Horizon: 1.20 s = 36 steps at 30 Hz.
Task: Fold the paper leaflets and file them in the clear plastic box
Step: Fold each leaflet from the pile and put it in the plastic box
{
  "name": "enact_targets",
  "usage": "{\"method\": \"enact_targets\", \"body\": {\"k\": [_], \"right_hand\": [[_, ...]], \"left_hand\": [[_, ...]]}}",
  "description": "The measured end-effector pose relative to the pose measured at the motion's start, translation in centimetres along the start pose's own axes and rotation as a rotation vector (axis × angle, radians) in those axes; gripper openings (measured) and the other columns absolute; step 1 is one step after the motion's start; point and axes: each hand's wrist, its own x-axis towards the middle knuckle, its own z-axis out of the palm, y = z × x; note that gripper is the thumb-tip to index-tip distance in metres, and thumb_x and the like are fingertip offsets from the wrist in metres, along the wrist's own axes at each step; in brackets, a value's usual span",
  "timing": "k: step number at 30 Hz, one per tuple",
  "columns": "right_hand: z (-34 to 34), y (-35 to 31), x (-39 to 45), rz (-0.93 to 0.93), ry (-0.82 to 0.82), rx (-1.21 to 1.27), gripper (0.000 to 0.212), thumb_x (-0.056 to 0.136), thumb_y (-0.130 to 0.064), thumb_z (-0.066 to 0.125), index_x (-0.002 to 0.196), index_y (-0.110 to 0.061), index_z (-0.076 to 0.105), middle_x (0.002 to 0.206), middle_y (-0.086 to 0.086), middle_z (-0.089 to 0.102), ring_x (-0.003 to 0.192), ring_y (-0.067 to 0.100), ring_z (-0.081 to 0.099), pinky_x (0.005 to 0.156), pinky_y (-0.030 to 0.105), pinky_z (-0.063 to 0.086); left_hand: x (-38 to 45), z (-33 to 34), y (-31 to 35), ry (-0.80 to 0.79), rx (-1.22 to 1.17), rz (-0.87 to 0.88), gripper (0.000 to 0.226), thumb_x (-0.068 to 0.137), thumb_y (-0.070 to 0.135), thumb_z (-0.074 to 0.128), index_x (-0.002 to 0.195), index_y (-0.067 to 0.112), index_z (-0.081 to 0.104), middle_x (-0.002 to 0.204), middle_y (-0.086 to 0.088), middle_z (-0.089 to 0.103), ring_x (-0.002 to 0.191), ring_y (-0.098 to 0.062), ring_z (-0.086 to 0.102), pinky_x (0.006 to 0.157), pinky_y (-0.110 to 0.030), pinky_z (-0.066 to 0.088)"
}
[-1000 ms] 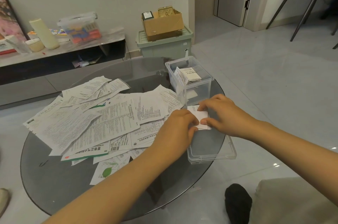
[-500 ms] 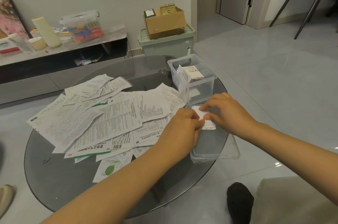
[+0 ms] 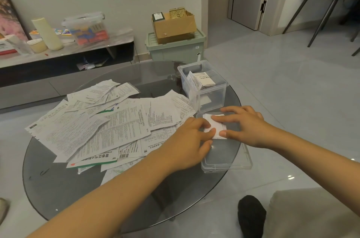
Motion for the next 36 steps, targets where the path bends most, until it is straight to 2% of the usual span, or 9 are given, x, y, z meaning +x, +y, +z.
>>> {"method": "enact_targets", "body": {"k": [4,6,11,16,24,27,30,33,36], "right_hand": [[-0.4,-0.3,0.3,0.031,-0.047,0.019,0.048,0.090,-0.046,0.053,0.136,-0.049,0.037,0.151,-0.015,0.024,0.138,0.018,0.015,0.111,0.039,0.015],[-0.5,-0.4,0.3,0.037,-0.052,0.018,0.049,0.090,-0.046,0.054,0.135,-0.049,0.037,0.151,-0.014,0.023,0.139,0.019,0.014,0.110,0.039,0.016],[-1.0,-0.6,0.4,-0.019,0.019,0.040,0.050,0.091,-0.036,0.056,0.136,-0.047,0.038,0.152,-0.014,0.021,0.139,0.019,0.012,0.111,0.037,0.014],[-1.8,-0.3,0.1,-0.023,0.027,0.088,0.053,0.090,-0.037,0.057,0.138,-0.045,0.035,0.152,-0.014,0.023,0.139,0.018,0.013,0.113,0.040,0.017],[-2.1,-1.2,-1.2,-0.102,0.219,0.147,0.051,0.087,-0.033,0.063,0.134,-0.039,0.044,0.146,-0.012,0.035,0.133,0.014,0.023,0.110,0.032,0.021],[-2.0,-1.1,-1.5,-0.094,0.240,0.155,0.054,0.085,-0.032,0.066,0.135,-0.035,0.046,0.142,-0.010,0.041,0.131,0.014,0.028,0.104,0.026,0.024],[-1.5,-0.5,-1.7,-0.045,0.212,0.192,0.054,0.085,-0.028,0.066,0.135,-0.030,0.046,0.137,-0.005,0.047,0.124,0.015,0.040,0.098,0.025,0.035],[-1.0,0.1,-2.0,0.019,0.202,0.219,0.051,0.086,-0.020,0.066,0.134,-0.025,0.050,0.131,-0.001,0.052,0.104,0.012,0.051,0.088,0.021,0.040],[-0.9,0.4,-2.2,0.057,0.259,0.241,0.031,0.087,-0.015,0.063,0.118,-0.019,0.064,0.111,-0.003,0.060,0.088,0.013,0.053,0.076,0.021,0.042]], "left_hand": [[-0.1,-0.4,-0.8,-0.054,-0.060,-0.029,0.037,0.098,0.030,0.044,0.131,0.020,0.057,0.143,0.008,0.039,0.129,-0.005,0.031,0.105,-0.016,0.026],[-0.2,-0.4,-1.1,-0.054,-0.099,-0.046,0.035,0.098,0.030,0.045,0.129,0.022,0.059,0.143,0.010,0.042,0.129,-0.004,0.034,0.106,-0.019,0.030],[-0.4,0.0,-0.7,0.072,-0.175,-0.069,0.034,0.095,0.024,0.051,0.128,0.021,0.059,0.141,0.008,0.047,0.130,-0.007,0.036,0.108,-0.020,0.028],[-0.4,0.1,-0.5,0.167,-0.201,-0.057,0.035,0.094,0.023,0.052,0.128,0.024,0.059,0.141,0.009,0.047,0.130,-0.006,0.036,0.110,-0.026,0.031],[-0.9,-0.3,0.1,0.294,-0.204,-0.005,0.035,0.087,0.028,0.047,0.113,0.022,0.068,0.130,0.009,0.055,0.122,-0.002,0.041,0.100,-0.014,0.032],[-1.0,-0.4,0.7,0.308,-0.199,0.008,0.033,0.086,0.026,0.048,0.110,0.021,0.070,0.127,0.008,0.056,0.120,-0.002,0.041,0.097,-0.012,0.032],[-1.0,-0.4,1.1,0.287,-0.168,0.016,0.029,0.089,0.024,0.051,0.112,0.022,0.068,0.129,0.008,0.053,0.119,0.000,0.039,0.094,-0.003,0.026],[-1.1,-0.3,1.6,0.283,-0.171,-0.001,0.026,0.092,0.019,0.054,0.114,0.023,0.067,0.131,0.009,0.049,0.120,0.001,0.038,0.090,0.003,0.023],[-1.1,-0.3,2.1,0.308,-0.175,-0.009,0.027,0.091,0.020,0.053,0.114,0.024,0.067,0.132,0.008,0.049,0.121,-0.001,0.038,0.090,0.005,0.020]]}}
